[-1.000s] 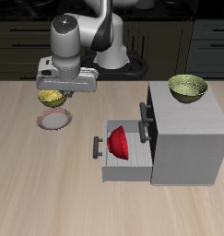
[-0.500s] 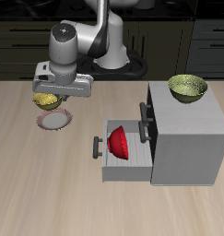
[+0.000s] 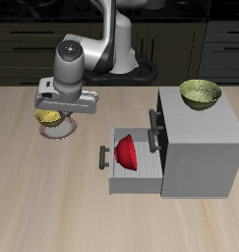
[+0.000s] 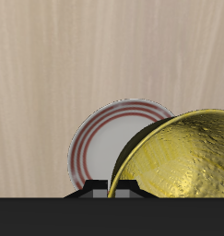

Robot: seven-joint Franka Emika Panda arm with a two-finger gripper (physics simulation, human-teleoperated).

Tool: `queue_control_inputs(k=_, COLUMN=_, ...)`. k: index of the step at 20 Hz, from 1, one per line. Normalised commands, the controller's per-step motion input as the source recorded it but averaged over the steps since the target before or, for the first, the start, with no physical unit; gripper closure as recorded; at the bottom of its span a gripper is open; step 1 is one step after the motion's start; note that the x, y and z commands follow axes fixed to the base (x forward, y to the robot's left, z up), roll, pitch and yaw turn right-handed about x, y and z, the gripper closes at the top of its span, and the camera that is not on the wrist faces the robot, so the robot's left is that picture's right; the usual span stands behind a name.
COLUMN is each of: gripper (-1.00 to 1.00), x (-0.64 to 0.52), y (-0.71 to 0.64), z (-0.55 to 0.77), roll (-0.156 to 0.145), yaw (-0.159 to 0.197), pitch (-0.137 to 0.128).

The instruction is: Place the yellow bowl on the plate

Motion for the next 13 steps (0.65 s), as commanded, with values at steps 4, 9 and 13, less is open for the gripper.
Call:
queue_control_inputs(k=4, gripper=-1.0, x=0.03, y=0.0, z=-0.09, roll=-0.008, yaw=-0.017, pitch=0.036)
queue_control_inputs(k=9, gripper=-1.0, x=0.05, y=0.14, z=0.05, roll=0.023, yaw=-0.011, pitch=0.004)
queue_control_inputs(k=13, gripper=-1.0, x=-0.01, y=0.1, z=0.13, roll=0.003, yaw=-0.002, pitch=-0.025)
